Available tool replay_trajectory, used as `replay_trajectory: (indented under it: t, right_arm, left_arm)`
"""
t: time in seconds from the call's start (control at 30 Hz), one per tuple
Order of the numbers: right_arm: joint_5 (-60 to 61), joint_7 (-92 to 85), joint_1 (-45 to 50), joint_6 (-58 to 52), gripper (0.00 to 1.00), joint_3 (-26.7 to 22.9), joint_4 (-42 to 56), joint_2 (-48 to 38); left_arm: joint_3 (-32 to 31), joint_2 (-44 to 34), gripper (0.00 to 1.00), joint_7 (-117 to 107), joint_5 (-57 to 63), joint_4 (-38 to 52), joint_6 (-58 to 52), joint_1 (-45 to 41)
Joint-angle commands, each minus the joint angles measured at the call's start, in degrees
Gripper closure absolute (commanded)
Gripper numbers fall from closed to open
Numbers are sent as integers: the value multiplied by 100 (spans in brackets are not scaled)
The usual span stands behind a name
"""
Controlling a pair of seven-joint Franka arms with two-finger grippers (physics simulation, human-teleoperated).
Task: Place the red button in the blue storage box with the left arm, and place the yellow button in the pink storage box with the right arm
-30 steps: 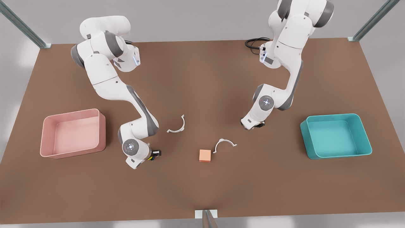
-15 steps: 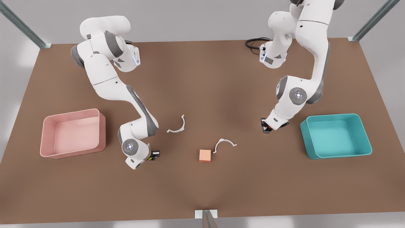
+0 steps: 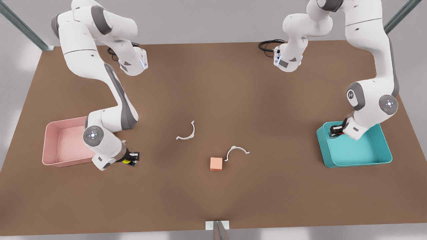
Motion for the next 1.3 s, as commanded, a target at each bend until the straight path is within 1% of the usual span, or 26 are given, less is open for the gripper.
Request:
replay_trajectory:
  t: [0.0, 0.07, 0.2, 0.27, 0.37, 0.47, 0.53, 0.57, 0.6, 0.63, 0.67, 0.7, 0.73, 0.8, 0.83, 0.87, 0.93, 0.97, 1.0, 1.03, 1.1, 1.13, 1.17, 1.2, 1.23, 1.27]
  right_arm:
    - [-24, -1578, -369, -579, 49, 30, -116, -282]
    - [-24, -2167, -764, -791, 49, 30, -116, -396]
    - [-15, -3311, -1591, -1327, 49, 30, -142, -598]
    - [-15, -3328, -1749, -1353, 48, 30, -783, -1081]
    - [-15, -3627, -1916, -1318, 48, 30, -1240, -1240]
    - [-15, -3680, -2092, -993, 45, 21, -1689, -1178]
    - [-15, -3680, -2268, -211, 45, 21, -2164, -1091]
    - [-23, -3680, -2338, -141, 44, 21, -2164, -976]
    - [-24, -3680, -2443, 53, 42, 12, -2172, -827]
    - [-32, -3697, -2470, 167, 41, 12, -2164, -756]
    - [-41, -3732, -2549, 211, 38, 12, -2164, -660]
    - [-50, -3916, -2663, 334, 34, 12, -2164, -572]
    - [-41, -3935, -2663, 343, 27, 12, -2164, -563]
    - [-41, -3935, -2663, 317, 24, 12, -2164, -563]
    - [-41, -3926, -2663, 299, 19, 12, -2137, -572]
    - [-32, -3882, -2620, 229, 0, 30, -1875, -607]
    - [-24, -3847, -2567, -358, 0, 363, -865, -598]
    - [-59, -3469, -2532, -852, 0, 653, -222, -598]
    - [-67, -3162, -2409, -1256, 0, 803, 270, -598]
    - [-260, -2880, -2031, -1581, 0, 821, 885, -598]
    - [-524, -1634, -1285, -2758, 0, 812, 1782, -616]
    - [-498, -1009, -1178, -3234, 0, 891, 1836, -923]
    - [-498, -560, -1196, -3348, 0, 1198, 1836, -1230]
    - [-454, -568, -1204, -3331, 0, 1190, 1835, -1152]
    - [-358, -577, -1240, -3340, 0, 1172, 1862, -1152]
    - [-358, -577, -1213, -3261, 0, 1190, 2089, -969]
  left_arm:
    - [17, 102, 45, 3348, -96, 82, -85, 229]
    - [17, 365, 45, 3463, -96, 292, -68, 484]
    - [17, 1262, 45, 3682, -307, 899, -42, 775]
    - [17, 1579, 44, 3726, -404, 1075, -33, 775]
    - [17, 2062, 44, 3849, -413, 1347, 248, 818]
    - [8, 2273, 44, 3955, -510, 1391, 363, 836]
    - [0, 2361, 42, 3955, -527, 1435, 451, 836]
    - [-9, 2370, 0, 3955, -527, 1435, 451, 836]
    - [-9, 2361, 0, 3946, -536, 1444, 451, 836]
    - [-9, 2361, 0, 3946, -545, 1444, 451, 836]
    - [-9, 2361, 0, 3946, -553, 1444, 451, 836]
    - [-9, 2361, 0, 3955, -632, 1444, 451, 827]
    - [-9, 2361, 0, 3955, -632, 1444, 451, 827]
    - [-9, 2343, 0, 3946, -632, 1444, 442, 801]
    - [-9, 2335, 0, 3946, -632, 1470, 442, 792]
    - [-9, 2274, 0, 3946, -624, 1479, 424, 792]
    - [-9, 1966, 0, 3929, -606, 1523, 267, 783]
    - [-9, 1720, 0, 3867, -641, 1558, 108, 792]
    - [0, 1491, 0, 3648, -650, 1594, 108, 810]
    - [0, 1307, 0, 3103, -650, 1602, -50, 810]
    - [-35, 982, 0, 1734, -650, 1866, -156, 687]
    - [-71, 876, 0, 1117, -633, 1971, -305, 573]
    - [-79, 841, 0, 572, -632, 2296, -823, 520]
    - [-79, 832, 0, -140, -615, 2665, -1245, 344]
    - [-62, 832, 0, -430, -597, 2850, -1438, 195]
    - [-132, 701, 0, -440, -362, 3009, -1553, 203]
